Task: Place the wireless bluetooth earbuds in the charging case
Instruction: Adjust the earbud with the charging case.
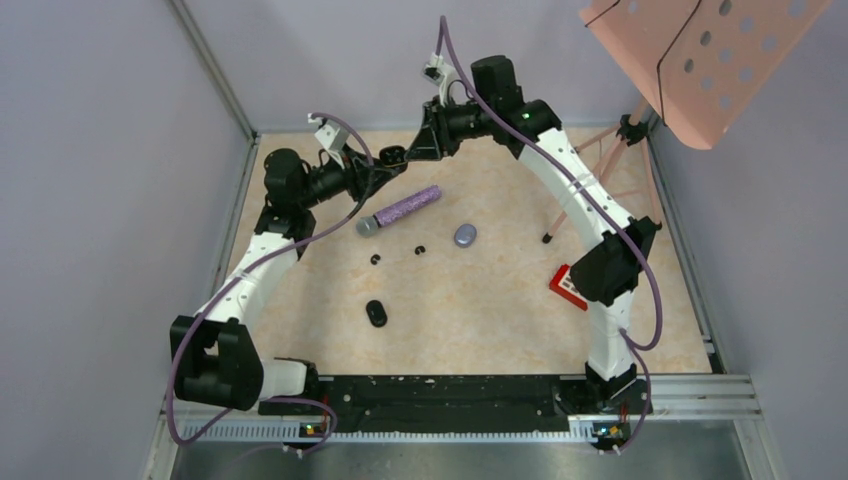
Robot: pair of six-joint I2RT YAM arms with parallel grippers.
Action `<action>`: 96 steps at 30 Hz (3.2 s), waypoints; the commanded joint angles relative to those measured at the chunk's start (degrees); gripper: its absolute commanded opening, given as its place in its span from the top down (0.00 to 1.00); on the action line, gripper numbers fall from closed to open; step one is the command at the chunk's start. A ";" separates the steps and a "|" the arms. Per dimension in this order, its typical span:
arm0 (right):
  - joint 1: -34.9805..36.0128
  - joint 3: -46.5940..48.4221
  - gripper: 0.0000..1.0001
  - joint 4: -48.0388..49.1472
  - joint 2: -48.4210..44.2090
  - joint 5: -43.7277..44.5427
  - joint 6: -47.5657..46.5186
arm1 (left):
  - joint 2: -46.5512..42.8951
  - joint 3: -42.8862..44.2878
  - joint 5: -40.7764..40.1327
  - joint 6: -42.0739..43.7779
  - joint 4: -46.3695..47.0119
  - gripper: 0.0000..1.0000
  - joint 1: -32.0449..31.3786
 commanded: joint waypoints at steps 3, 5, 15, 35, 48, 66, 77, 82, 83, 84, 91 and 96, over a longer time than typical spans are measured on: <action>1.15 3.77 0.73 -2.93 -1.64 -5.10 -0.94 | -1.18 0.28 -0.86 1.39 1.22 1.00 -0.58; 1.21 3.89 0.73 -2.80 -1.32 -5.20 -0.79 | -1.04 0.34 -0.54 1.16 1.42 1.00 -0.67; 1.21 5.12 0.82 -2.86 -0.58 -8.42 -0.74 | -0.56 0.29 -0.15 2.09 0.83 1.00 -1.11; -4.89 0.93 0.64 6.75 -5.87 -25.47 -2.87 | 0.56 -0.76 14.34 -0.36 6.75 1.00 -1.45; -2.58 -12.11 0.63 -6.19 -17.70 -15.96 -45.54 | 0.49 -0.33 20.50 0.29 5.29 1.00 -1.55; 2.83 -14.26 0.68 -11.01 -17.33 -8.77 -57.00 | -1.04 0.18 21.87 4.73 0.35 1.00 -1.73; 4.10 -13.92 0.69 -11.96 -15.99 -5.99 -58.39 | -1.37 0.91 22.96 6.48 -1.21 1.00 -2.34; 4.37 -13.76 0.69 -11.94 -15.22 -5.21 -58.68 | -1.35 1.57 23.22 8.08 -2.50 1.00 -2.56; 4.42 -13.64 0.69 -11.96 -15.10 -4.97 -58.65 | -1.33 1.67 23.23 8.34 -2.77 1.00 -2.60; 4.46 -13.60 0.71 -11.92 -14.95 -4.80 -58.59 | -1.29 1.69 23.23 8.44 -2.92 1.00 -2.61; 4.55 -13.53 0.79 -12.05 -14.37 -3.44 -58.03 | -1.04 2.08 23.09 8.64 -2.91 1.00 -2.78; 4.56 -10.88 0.85 -12.07 -12.14 -2.62 -52.75 | -0.93 2.29 23.57 9.31 -3.03 1.00 -3.21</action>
